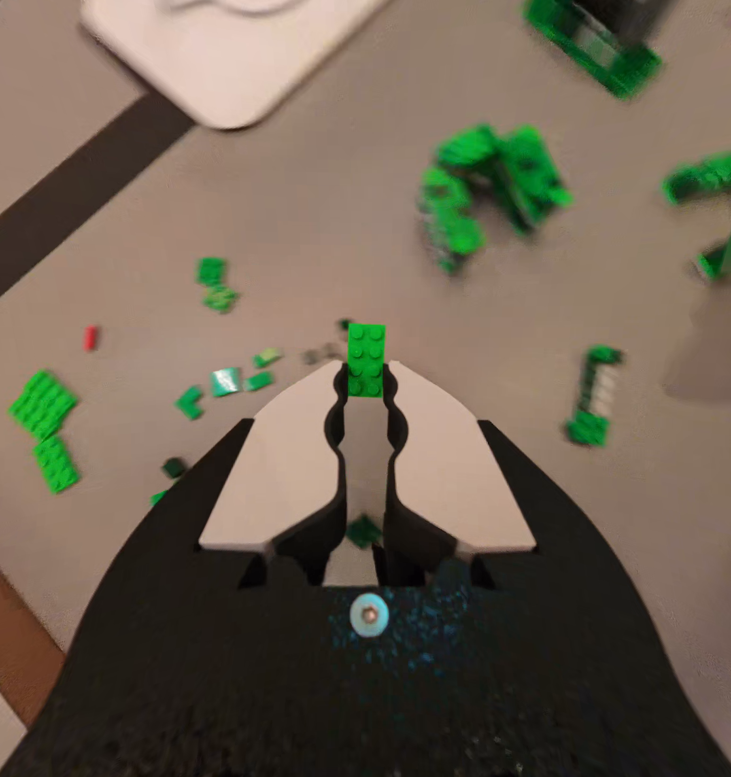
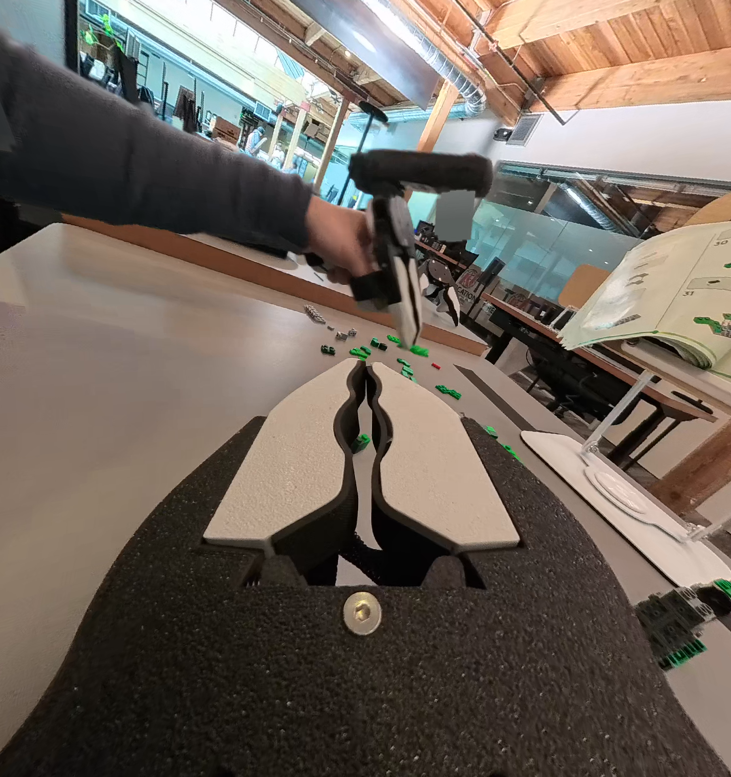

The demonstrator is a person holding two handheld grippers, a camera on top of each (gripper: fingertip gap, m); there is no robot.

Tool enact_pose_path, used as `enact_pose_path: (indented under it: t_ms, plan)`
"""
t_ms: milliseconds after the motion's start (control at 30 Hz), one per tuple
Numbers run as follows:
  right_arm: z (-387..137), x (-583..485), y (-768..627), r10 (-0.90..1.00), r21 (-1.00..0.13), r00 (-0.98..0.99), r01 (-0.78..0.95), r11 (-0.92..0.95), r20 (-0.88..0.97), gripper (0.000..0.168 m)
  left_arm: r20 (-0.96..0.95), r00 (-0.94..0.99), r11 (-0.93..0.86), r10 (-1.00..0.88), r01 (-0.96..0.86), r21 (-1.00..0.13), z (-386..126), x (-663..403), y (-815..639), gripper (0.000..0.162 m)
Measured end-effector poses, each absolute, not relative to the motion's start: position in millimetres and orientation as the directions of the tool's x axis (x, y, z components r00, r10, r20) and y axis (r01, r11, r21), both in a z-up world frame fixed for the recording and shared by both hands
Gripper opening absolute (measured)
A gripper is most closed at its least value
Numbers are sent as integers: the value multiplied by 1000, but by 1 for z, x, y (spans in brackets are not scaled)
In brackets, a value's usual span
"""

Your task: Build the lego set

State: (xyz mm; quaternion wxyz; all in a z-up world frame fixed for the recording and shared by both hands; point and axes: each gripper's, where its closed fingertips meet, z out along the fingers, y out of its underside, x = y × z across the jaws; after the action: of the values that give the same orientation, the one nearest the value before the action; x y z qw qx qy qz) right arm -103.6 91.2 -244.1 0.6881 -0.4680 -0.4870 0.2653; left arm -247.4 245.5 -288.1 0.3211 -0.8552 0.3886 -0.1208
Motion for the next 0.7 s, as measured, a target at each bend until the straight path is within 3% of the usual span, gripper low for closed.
enact_pose_path:
  t_ms: [100, 233, 700]
  plan:
    - [-242, -101, 94, 823, -911, 402, 80, 405, 401, 0, -131, 469, -319, -874, -754, -574, -295, -206, 190, 15]
    - [-242, -101, 95, 821, -911, 407, 82, 405, 401, 0, -118, 360, -248, -925, -811, -530, -303, -175, 150, 15]
    - [-244, -102, 94, 815, -904, 402, 95, 416, 417, 0, -98, 417, -340, -904, -837, -429, -330, -166, 145, 15]
